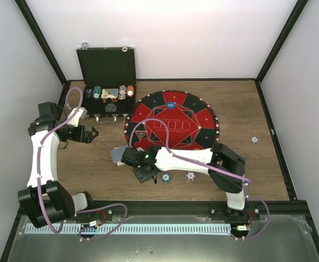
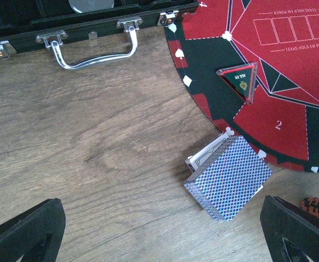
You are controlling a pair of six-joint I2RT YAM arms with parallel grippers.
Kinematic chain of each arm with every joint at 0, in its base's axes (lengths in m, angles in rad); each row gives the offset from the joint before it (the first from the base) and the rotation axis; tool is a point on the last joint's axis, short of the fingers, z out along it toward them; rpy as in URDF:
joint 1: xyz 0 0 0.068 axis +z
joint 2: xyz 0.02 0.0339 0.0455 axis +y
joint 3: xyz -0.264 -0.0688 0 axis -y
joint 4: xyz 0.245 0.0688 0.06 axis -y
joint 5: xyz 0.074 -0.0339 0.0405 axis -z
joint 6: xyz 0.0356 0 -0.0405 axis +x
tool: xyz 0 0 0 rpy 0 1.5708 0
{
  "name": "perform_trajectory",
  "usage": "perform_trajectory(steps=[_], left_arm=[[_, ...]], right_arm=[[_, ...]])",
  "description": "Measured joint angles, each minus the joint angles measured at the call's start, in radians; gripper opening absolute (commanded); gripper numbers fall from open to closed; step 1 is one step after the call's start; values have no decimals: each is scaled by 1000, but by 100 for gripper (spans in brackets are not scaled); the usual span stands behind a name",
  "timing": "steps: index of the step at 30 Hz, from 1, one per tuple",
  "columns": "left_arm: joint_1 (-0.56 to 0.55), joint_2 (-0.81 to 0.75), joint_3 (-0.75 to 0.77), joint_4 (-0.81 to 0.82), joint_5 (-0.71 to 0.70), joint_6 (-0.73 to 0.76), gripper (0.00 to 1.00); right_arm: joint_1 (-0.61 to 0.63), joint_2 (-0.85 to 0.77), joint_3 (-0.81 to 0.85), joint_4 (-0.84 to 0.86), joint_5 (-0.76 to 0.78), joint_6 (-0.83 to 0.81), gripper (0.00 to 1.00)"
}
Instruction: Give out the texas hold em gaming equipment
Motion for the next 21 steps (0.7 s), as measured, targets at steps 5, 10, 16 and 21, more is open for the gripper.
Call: perform_trajectory(steps=[5, 10, 16, 21], left_arm=[[0, 0, 0, 0, -2, 0, 100], [0, 0, 0, 0, -5, 5, 100], [0, 0, 1, -1, -9, 11, 100], [0, 0, 1, -1, -13, 14, 100]], right_arm=[[0, 0, 0, 3, 1, 1, 29], [0, 0, 0, 2, 14, 1, 14], [-2, 0, 30, -40, 39, 0, 8], [-21, 0, 100, -61, 45, -11, 7]])
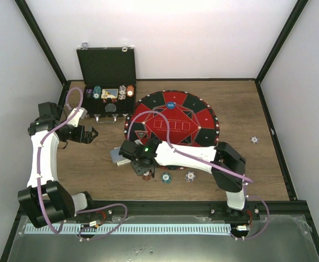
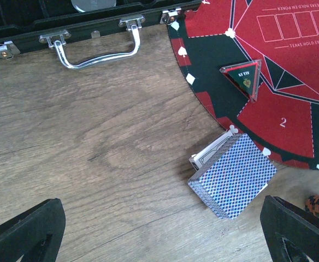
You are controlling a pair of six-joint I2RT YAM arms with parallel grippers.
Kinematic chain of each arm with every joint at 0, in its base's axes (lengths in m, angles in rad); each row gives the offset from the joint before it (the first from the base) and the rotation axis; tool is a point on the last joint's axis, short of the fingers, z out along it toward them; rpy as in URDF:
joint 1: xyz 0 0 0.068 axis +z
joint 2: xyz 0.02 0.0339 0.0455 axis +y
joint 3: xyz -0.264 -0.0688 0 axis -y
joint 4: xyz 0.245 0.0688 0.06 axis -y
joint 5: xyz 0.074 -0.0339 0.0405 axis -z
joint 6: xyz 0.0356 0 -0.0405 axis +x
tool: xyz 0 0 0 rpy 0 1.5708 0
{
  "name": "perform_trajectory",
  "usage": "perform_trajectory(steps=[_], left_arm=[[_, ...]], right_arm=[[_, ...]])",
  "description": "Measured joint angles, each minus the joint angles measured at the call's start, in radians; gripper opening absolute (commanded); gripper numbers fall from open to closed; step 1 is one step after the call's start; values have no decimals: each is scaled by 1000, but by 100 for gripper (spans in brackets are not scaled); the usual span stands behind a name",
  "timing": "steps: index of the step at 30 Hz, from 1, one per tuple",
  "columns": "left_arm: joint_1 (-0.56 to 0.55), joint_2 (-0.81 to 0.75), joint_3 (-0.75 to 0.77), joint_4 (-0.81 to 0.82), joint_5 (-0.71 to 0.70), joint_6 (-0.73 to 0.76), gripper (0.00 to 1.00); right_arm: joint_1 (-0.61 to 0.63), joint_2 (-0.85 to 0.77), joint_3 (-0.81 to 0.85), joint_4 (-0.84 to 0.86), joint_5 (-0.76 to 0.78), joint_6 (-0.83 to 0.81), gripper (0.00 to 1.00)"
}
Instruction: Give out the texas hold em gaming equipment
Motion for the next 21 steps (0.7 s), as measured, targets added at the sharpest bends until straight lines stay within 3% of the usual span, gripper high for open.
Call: perform_trajectory(steps=[9, 21], left_arm=[[0, 3, 19, -7, -3, -1, 100], [0, 8, 28, -18, -2, 0, 100]], right_arm=[[-151, 31, 72, 16, 3, -73, 7], [-302, 280, 157, 107, -16, -161, 8]])
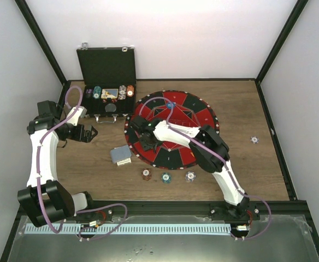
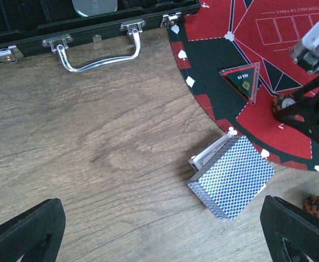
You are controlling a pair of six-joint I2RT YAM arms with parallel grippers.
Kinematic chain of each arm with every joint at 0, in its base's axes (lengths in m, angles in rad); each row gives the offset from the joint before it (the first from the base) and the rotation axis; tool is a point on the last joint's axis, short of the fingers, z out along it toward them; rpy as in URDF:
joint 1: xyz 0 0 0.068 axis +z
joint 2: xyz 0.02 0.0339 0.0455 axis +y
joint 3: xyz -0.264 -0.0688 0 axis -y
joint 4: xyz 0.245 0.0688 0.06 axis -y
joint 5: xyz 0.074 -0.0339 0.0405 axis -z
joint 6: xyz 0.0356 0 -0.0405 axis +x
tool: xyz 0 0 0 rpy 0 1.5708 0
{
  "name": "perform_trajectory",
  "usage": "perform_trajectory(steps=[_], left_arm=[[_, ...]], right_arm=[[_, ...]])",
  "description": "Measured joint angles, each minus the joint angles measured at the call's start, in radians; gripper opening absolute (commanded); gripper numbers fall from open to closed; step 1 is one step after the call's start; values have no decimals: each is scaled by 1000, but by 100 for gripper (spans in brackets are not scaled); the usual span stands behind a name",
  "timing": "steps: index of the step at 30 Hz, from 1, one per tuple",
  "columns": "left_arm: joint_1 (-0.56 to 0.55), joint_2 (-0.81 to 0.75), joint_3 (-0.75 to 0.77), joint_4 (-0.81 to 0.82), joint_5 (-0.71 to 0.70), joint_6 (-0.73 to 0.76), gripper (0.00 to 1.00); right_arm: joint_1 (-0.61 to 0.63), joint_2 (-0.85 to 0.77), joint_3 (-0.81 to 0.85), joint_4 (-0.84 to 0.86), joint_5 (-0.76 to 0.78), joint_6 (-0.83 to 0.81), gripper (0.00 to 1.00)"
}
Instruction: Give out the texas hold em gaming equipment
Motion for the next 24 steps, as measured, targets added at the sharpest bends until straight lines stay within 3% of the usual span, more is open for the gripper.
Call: perform_trajectory(steps=[10, 11, 13, 18, 21, 24], left_arm=[[0, 0, 0, -5, 0, 0, 100], [0, 0, 0, -5, 0, 1, 100], [0, 1, 0, -5, 1, 1, 100], [0, 1, 0, -5, 2, 1, 100], [0, 1, 0, -6, 2, 2, 100], [0, 1, 0, -6, 2, 5, 100]], right_arm=[[-14, 64, 88, 32, -18, -20, 11], [-14, 67, 95, 34, -20, -22, 15], [-14, 73, 102, 35, -21, -23, 33], [-14, 74, 106, 31, -21, -22, 68], [-14, 74, 119, 11, -14, -25, 83], [-10, 60, 127, -14, -1, -26, 87]])
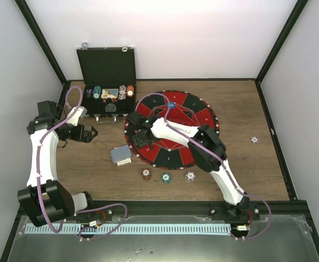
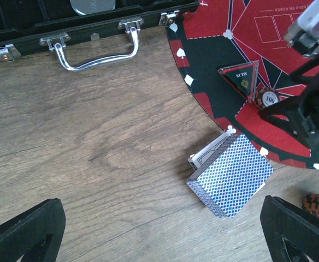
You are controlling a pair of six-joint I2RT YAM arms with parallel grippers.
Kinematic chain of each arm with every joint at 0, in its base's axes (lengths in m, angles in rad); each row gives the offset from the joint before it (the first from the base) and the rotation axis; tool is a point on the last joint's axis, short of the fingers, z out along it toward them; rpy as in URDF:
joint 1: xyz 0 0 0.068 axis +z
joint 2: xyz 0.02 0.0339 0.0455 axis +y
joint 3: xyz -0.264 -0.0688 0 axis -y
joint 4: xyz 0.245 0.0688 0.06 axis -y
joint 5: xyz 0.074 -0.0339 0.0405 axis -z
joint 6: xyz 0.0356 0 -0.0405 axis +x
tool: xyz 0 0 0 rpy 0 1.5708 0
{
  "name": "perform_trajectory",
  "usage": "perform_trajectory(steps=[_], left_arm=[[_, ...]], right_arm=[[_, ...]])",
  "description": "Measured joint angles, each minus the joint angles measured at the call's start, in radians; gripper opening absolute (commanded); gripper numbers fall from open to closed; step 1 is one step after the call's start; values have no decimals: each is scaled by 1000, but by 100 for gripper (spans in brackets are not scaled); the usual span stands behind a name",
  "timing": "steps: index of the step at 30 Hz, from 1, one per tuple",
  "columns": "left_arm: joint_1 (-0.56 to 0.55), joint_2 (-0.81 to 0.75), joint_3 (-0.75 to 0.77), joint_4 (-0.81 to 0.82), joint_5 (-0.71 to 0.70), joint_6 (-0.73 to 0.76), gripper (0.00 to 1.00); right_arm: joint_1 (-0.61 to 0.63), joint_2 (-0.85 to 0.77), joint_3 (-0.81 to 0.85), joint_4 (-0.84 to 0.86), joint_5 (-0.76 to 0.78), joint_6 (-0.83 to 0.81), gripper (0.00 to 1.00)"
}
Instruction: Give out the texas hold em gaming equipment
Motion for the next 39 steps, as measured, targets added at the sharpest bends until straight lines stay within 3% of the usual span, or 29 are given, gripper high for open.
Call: perform_trajectory(steps=[6, 10, 14, 21, 39], left_arm=[[0, 0, 0, -3, 0, 3, 100], [0, 2, 0, -3, 1, 3, 100], [0, 5, 0, -2, 1, 3, 100], [0, 5, 0, -2, 0, 3, 100], [0, 5, 0, -3, -7, 7, 100]], right_arm=[[61, -135, -66, -30, 43, 16, 94], [179, -262, -175, -31, 50, 56, 100], [295, -318, -282, -36, 34, 102, 99], [334, -319, -400, -42, 13, 160, 89], [334, -273, -380, -19, 21, 162, 59]])
